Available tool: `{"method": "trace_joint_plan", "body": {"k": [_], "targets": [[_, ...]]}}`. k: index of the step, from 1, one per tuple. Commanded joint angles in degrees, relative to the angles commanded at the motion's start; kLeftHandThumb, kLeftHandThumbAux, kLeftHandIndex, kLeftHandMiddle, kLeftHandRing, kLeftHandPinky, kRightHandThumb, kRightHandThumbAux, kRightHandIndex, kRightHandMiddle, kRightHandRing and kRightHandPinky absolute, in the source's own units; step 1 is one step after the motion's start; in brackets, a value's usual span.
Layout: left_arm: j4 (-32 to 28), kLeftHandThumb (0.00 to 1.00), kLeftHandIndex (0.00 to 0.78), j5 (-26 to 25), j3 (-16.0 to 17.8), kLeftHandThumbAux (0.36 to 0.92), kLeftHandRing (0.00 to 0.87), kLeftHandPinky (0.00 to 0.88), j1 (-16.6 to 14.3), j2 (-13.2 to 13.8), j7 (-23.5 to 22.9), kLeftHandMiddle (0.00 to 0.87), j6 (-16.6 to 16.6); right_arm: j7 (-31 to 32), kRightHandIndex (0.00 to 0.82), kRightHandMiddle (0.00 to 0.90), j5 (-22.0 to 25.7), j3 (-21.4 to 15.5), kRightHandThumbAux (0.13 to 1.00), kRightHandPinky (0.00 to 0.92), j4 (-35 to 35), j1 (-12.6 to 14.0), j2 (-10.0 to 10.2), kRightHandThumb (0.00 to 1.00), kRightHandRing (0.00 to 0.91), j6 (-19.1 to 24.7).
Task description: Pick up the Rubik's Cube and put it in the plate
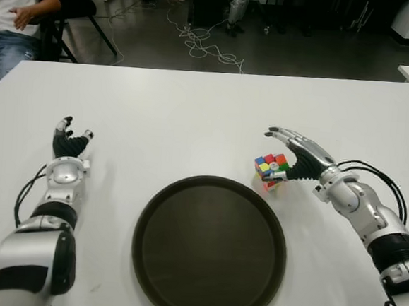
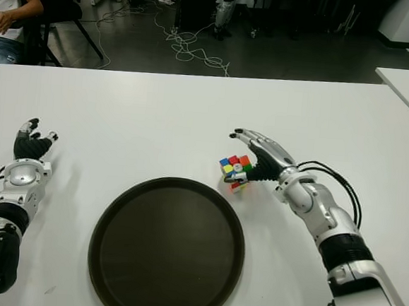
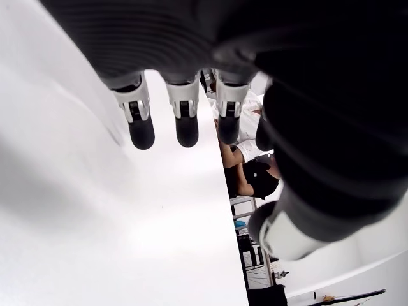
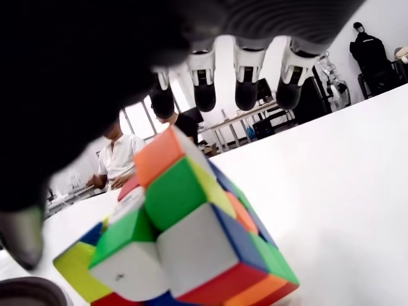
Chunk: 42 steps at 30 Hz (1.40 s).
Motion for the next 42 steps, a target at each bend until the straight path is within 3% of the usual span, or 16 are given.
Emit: {"method": "trace_joint_plan", "body": {"k": [27,35,42], "targets": [[-0.03,0.037,0.032,-0.59,0.52,0.769,0.054,0.052,-0.08,-0.33,-0.29,0.062,0.13,0.67,0.0,0.0,-0.42,1.07,0.688,0.0,-1.71,-0.42,0.08,0.0,0.0,1.03],[-0.02,0.039,0.034,-0.3,0.31,0.757,0.066,0.059,-0.21,-0.24,0.22,0.071,0.7,1.76,0.0,0.0,-0.63,1.23,0.645,0.0,-2.97,-0.15,-0.02,0.0,0.0,2.33],[0.02,0.037,0.038,-0.19,0.21,0.767,0.072,0.066,-0.26,-0.21,0.73,0.072,1.08,1.54,0.0,0.0,-1.23,1.65,0.677,0.0,-2.85,-0.23,-0.09,0.0,0.0,2.57]]}}
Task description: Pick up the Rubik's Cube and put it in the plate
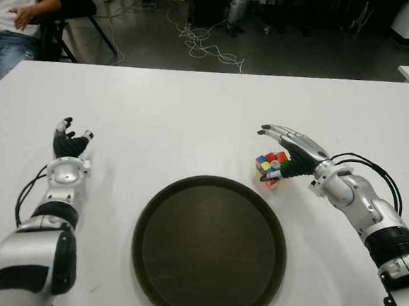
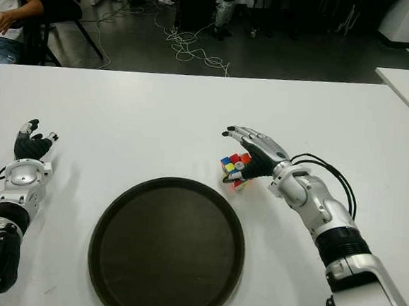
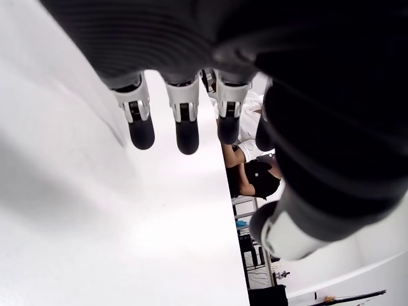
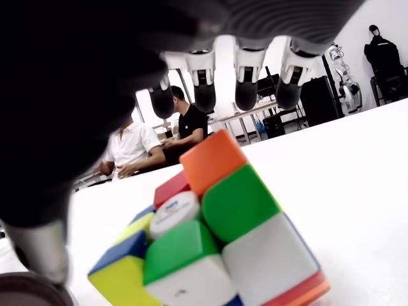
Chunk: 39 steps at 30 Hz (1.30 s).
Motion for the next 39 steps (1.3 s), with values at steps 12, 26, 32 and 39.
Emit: {"method": "trace_joint_plan", "body": {"k": [12,26,32,39], "targets": [[-0.08,0.055,0.058,-0.06,0.06,0.765,0.081,0.083,0.08,0.11,-0.28,0.078,-0.52,-2.05,0.0,0.0,1.14,-0.84,0.624,0.015,0.66,1.11,0.75,0.0,0.0,0.19],[-0.1,0.047,0.048,-0.13,0.12,0.774,0.074,0.068,0.0,0.2,-0.22,0.077,-0.22,-2.79,0.0,0.0,1.98,-1.08,0.599,0.001,1.9,1.72,1.22,0.0,0.0,-0.01],[-0.17,0.037,0.055,0.18,-0.18,0.77,0.074,0.077,0.1,0.3,-0.27,0.071,-0.33,-2.76,0.0,0.0,2.37,-1.16,0.602,0.0,2.15,2.12,1.27,0.0,0.0,-0.11],[-0.23,0.031,0.05,0.04,-0.09,0.772,0.072,0.076,0.13,0.31,-0.55,0.065,-0.44,-2.27,0.0,0.0,3.06,-1.16,0.598,0.003,2.19,2.59,1.33,0.0,0.0,0.27]]}}
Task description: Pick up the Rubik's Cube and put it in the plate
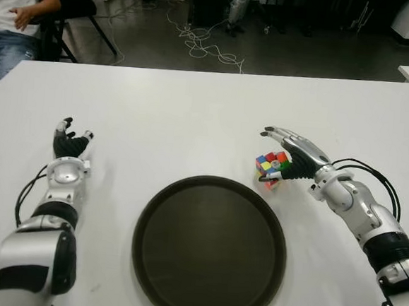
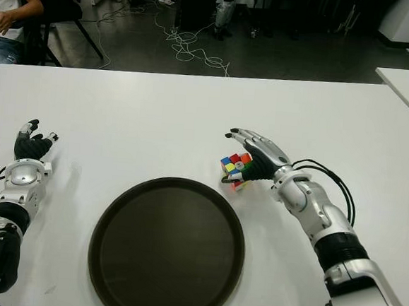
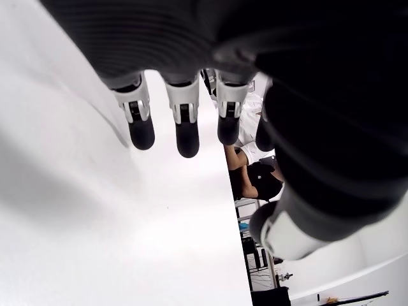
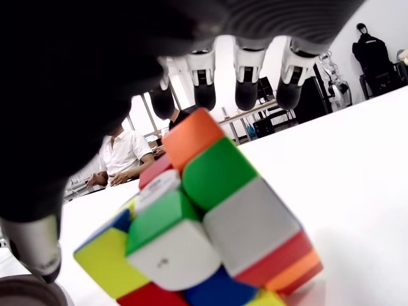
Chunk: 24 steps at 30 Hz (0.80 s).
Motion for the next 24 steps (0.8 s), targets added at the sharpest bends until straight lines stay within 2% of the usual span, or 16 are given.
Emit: {"method": "trace_joint_plan", "body": {"k": [12,24], "targets": [[0.08,0.015,0.037,-0.7,0.68,0.761,0.058,0.061,-0.07,0.0,-0.53,0.056,0.13,0.78,0.0,0.0,0.17,0.28,0.493,0.0,-0.75,1.05,0.58,0.0,0.0,3.02],[0.1,0.033,0.046,-1.13,1.21,0.765,0.067,0.07,-0.1,-0.01,-0.95,0.064,-0.07,1.09,0.0,0.0,0.51,0.5,0.484,0.0,-0.77,1.68,1.2,0.0,0.0,3.02]]}}
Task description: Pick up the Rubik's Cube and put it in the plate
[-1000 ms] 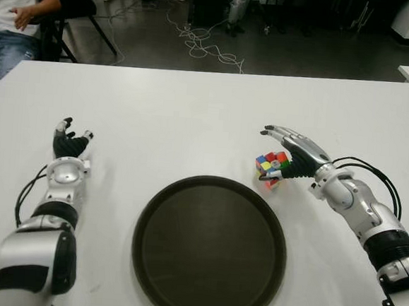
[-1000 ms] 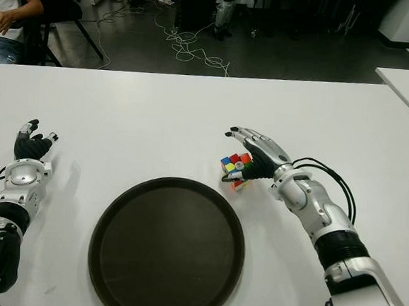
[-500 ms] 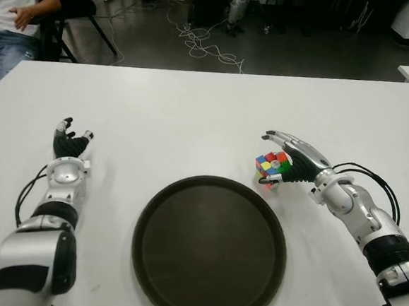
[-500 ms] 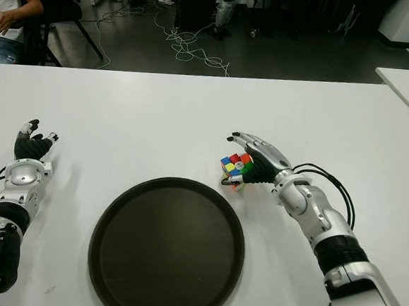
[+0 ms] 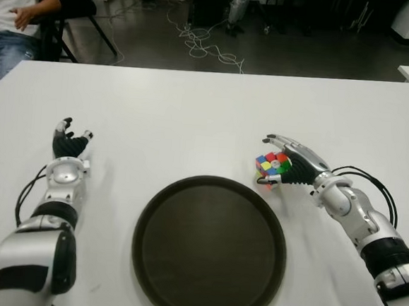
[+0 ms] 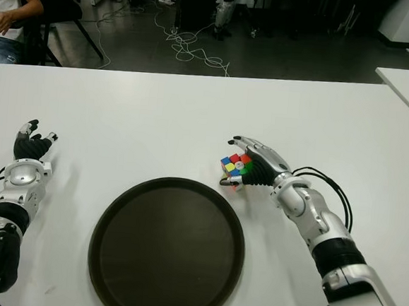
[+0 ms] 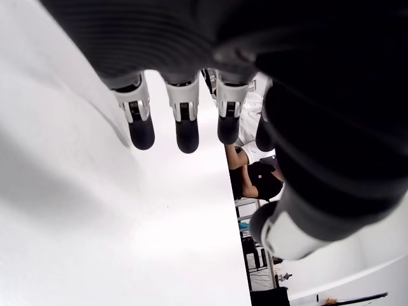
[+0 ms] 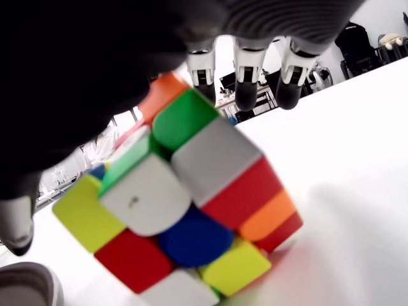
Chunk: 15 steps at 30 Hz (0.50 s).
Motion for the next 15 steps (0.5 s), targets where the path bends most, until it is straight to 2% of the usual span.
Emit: {"method": "trace_joint_plan", "body": {"k": [15], "targets": [[0.0,0.014,0.044,0.55,-0.3,0.764,0.065,0.072,0.03,0.04,0.38,0.059,0.08,0.51,0.0,0.0,-0.06,0.52,0.481,0.004,0.73,0.28,0.35,0.0,0.0,-0.85]]}}
